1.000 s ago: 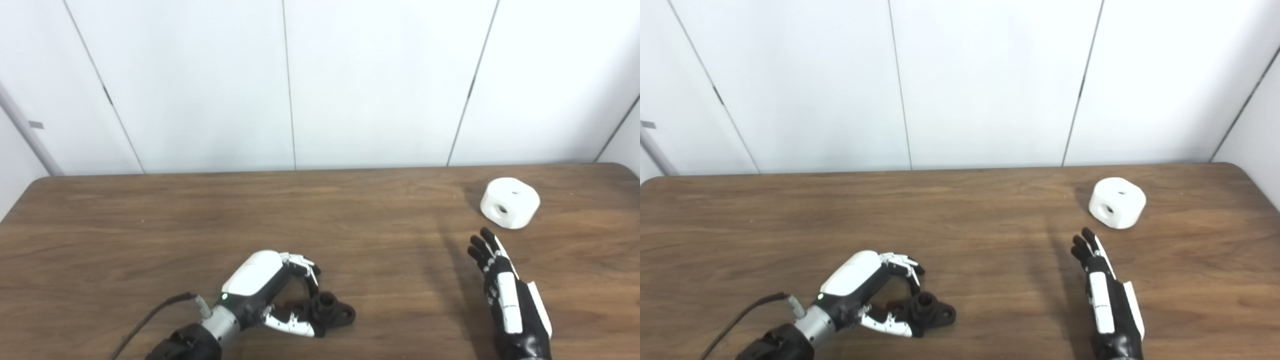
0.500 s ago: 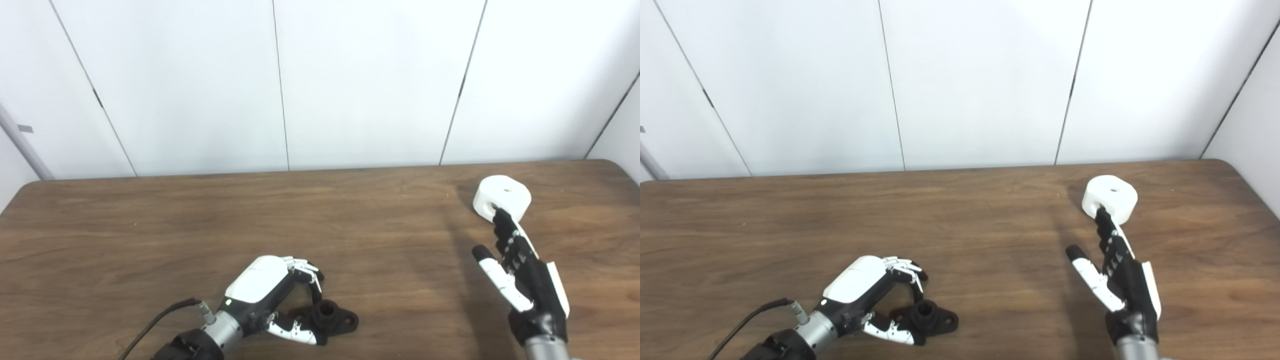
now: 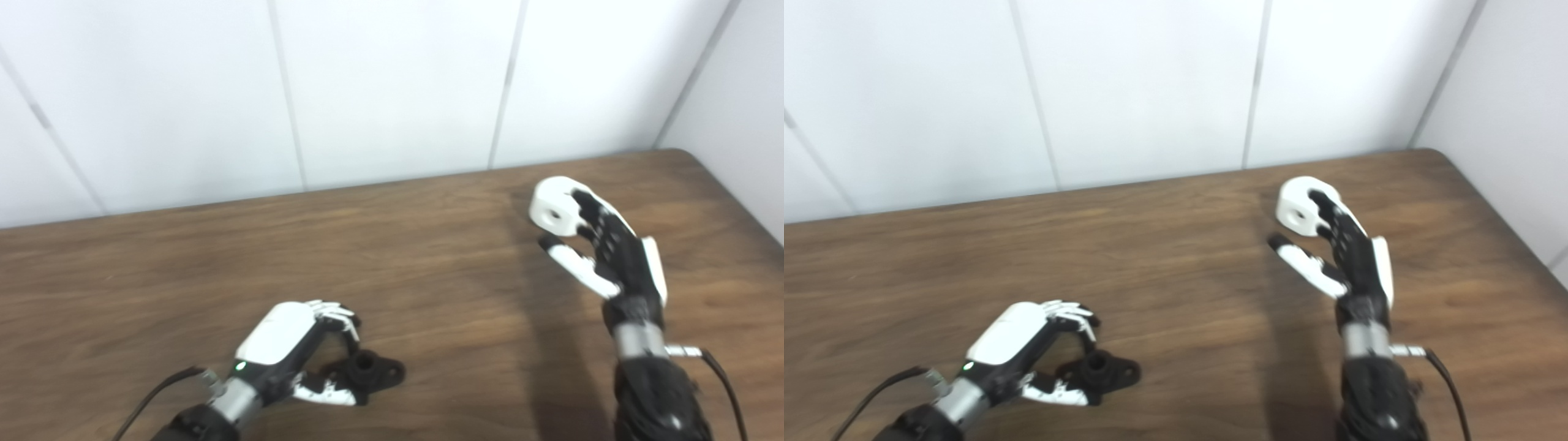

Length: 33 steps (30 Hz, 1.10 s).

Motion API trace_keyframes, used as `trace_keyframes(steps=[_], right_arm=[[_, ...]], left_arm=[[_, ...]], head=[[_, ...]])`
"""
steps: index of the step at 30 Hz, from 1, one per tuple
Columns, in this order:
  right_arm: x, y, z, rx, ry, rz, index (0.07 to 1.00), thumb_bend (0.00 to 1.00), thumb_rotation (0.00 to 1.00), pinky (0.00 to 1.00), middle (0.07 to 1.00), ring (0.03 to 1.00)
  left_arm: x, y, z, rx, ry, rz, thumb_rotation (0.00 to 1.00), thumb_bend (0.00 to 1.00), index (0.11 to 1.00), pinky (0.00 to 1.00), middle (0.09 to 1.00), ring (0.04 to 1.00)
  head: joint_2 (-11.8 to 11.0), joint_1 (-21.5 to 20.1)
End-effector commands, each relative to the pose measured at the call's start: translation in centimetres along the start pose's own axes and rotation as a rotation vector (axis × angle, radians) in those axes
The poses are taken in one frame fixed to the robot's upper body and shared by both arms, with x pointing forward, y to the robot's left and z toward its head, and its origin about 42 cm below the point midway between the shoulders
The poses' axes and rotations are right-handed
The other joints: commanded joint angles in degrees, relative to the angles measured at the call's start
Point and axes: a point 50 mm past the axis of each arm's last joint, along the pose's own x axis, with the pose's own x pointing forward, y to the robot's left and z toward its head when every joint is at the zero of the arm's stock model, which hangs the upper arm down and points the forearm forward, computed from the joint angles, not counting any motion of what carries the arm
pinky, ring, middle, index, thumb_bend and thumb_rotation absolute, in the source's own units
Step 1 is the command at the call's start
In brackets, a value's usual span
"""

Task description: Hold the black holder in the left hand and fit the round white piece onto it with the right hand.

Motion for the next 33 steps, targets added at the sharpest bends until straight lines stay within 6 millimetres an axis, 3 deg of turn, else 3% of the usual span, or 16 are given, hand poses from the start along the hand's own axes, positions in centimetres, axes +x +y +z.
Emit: trace_keyframes(steps=[1, 8, 14, 20, 30, 33], right_arm=[[1.0, -0.3, 1.7, -0.031, -0.068, -0.032, 0.765, 0.75, 0.4, 0.89, 0.863, 0.892], [2.8, -0.8, 2.2, -0.155, -0.077, -0.08, 0.731, 0.78, 0.37, 1.0, 0.859, 0.918], [4.8, -2.0, 2.6, -0.258, -0.082, -0.112, 0.738, 0.82, 0.35, 0.92, 0.883, 0.914], [7.0, -3.3, 3.0, -0.364, -0.081, -0.114, 0.763, 0.84, 0.36, 0.99, 0.918, 0.941], [10.9, -4.7, 2.4, -0.554, -0.017, -0.075, 0.787, 0.94, 0.37, 0.92, 0.955, 0.952], [12.0, -4.8, 1.9, -0.619, 0.026, -0.054, 0.796, 0.99, 0.41, 0.91, 0.964, 0.961]], left_arm=[[-0.9, -0.3, -0.3, 0.012, -0.004, -0.065, 0.05, 0.52, 0.485, 0.85, 0.754, 0.811], [-1.1, 0.3, -0.6, 0.055, -0.027, -0.06, 0.05, 0.52, 0.484, 0.82, 0.738, 0.79], [-1.2, 0.2, -0.6, 0.06, -0.027, -0.082, 0.05, 0.52, 0.485, 0.82, 0.739, 0.792], [-1.5, -0.1, -0.7, 0.055, -0.032, -0.086, 0.05, 0.52, 0.484, 0.81, 0.734, 0.788], [-1.5, -0.1, -0.7, 0.058, -0.039, -0.088, 0.05, 0.52, 0.485, 0.82, 0.734, 0.794], [-1.4, -0.2, -0.6, 0.061, -0.039, -0.088, 0.05, 0.52, 0.485, 0.82, 0.735, 0.798]], head=[[0.15, -0.62], [0.42, -4.32], [0.38, -4.77], [0.16, -5.05], [0.42, -4.93], [0.46, -4.63]])
